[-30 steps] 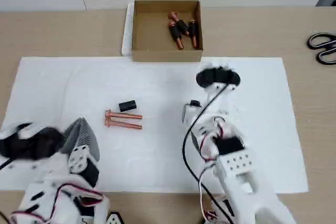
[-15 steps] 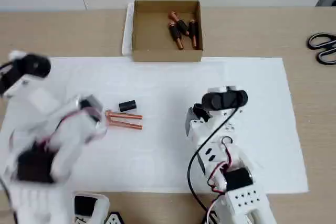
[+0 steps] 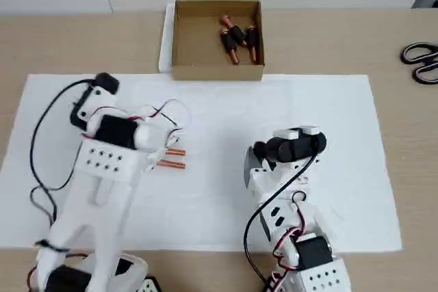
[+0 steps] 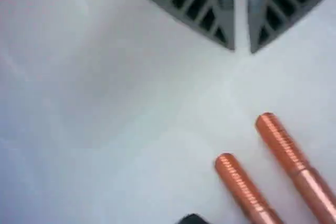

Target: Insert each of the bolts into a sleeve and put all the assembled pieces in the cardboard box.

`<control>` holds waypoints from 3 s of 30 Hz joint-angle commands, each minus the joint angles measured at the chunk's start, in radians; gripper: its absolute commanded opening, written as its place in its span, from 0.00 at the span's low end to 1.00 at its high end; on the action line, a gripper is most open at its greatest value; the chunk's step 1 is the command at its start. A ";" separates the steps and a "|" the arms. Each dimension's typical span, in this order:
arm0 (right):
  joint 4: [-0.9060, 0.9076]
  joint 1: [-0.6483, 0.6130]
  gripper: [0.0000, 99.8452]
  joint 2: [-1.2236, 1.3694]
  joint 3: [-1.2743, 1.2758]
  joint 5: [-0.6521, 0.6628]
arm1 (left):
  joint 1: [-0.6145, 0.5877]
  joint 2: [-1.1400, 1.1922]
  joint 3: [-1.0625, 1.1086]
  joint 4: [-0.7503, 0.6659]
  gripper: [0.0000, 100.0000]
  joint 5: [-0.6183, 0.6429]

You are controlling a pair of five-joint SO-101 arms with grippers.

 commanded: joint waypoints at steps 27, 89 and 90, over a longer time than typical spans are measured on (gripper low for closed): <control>0.074 0.010 0.00 -0.042 0.003 0.002 | -0.141 0.370 -0.191 0.084 0.18 0.054; -0.028 -0.180 0.00 -0.042 0.002 0.055 | -0.014 0.055 -0.487 0.219 0.01 -0.078; -0.076 -0.191 0.00 -0.042 0.002 0.094 | 0.005 0.021 -0.487 0.222 0.01 -0.094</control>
